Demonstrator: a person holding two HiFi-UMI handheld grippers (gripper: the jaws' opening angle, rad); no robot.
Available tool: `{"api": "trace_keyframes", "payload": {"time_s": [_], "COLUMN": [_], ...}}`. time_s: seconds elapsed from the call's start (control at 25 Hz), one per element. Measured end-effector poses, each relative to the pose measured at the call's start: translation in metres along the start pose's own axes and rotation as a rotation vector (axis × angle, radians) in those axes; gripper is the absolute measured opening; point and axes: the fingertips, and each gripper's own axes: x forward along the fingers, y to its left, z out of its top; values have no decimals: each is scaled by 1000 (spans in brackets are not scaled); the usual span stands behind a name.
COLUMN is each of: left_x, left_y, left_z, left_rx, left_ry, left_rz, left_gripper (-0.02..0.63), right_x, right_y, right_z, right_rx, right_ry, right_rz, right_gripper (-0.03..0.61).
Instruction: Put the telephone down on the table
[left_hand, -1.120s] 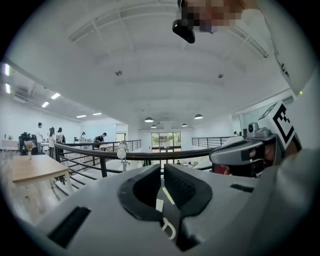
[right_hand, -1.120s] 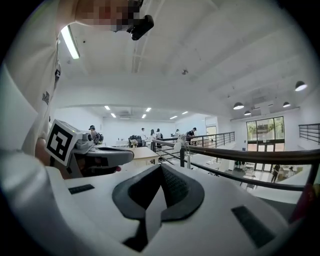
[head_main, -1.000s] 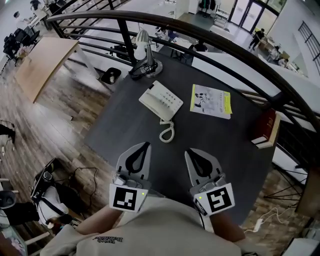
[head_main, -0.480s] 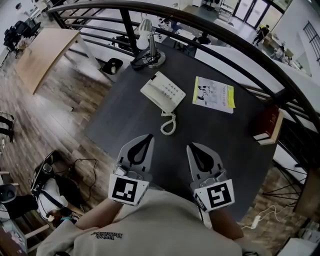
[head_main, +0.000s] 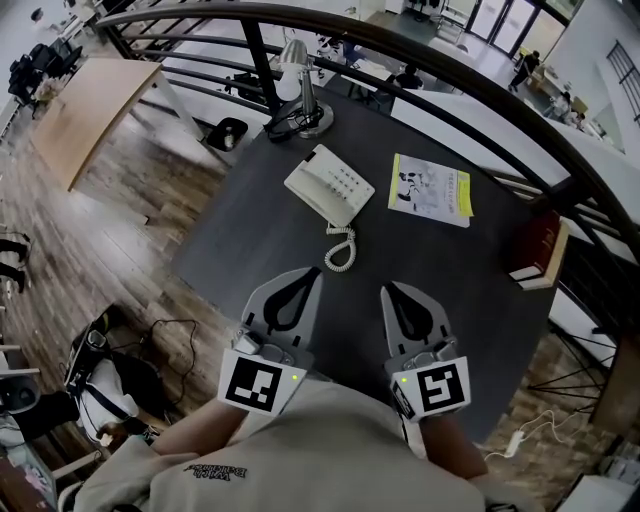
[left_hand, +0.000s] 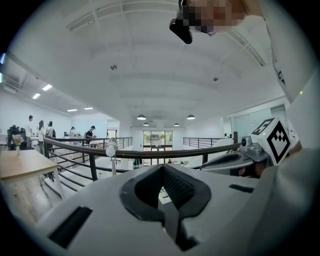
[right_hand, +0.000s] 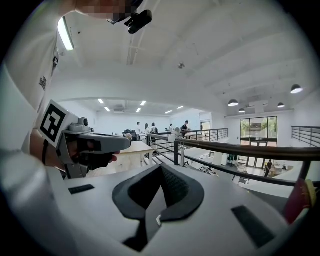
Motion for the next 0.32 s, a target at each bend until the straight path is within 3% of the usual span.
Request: {"api": "trace_keyframes", "payload": {"time_s": [0.32], "left_x": [-4], "left_y": [7], "left_z": [6], "left_rx": [-12], "left_ry": [-5], "left_rz": [-16], "left_gripper": [5], "right_x": [0], "right_y": [1], "right_z": [13], "right_rx": [-19], "right_ry": [-28], "right_rz": [-17], "right_gripper": [2]}}
